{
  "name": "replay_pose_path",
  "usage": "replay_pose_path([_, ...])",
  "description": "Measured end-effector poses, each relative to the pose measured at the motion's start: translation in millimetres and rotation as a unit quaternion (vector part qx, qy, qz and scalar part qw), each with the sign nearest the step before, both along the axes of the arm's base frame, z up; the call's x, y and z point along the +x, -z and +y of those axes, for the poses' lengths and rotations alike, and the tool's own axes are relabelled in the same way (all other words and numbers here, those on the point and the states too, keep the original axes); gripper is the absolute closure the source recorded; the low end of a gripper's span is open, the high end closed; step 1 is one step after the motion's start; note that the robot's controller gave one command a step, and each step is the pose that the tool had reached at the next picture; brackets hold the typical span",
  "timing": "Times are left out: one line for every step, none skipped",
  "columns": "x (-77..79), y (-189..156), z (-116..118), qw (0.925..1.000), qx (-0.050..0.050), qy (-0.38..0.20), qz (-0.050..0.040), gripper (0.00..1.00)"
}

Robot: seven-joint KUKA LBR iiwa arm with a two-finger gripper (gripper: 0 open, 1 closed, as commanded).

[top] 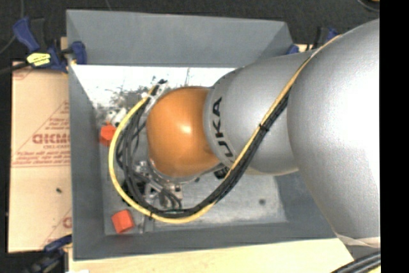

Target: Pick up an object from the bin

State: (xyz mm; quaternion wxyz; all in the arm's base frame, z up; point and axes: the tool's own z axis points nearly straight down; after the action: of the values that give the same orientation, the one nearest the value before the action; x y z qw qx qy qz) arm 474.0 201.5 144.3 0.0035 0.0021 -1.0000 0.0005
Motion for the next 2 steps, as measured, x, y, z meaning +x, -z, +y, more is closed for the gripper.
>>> replay_pose_path([2.2,-4.3,-0.9,1.0,0.001,0.003,-0.0039,0.0])
replay_pose_path([12.0,-56.3,-7.5,1.0,0.001,0.004,-0.0032,0.0])
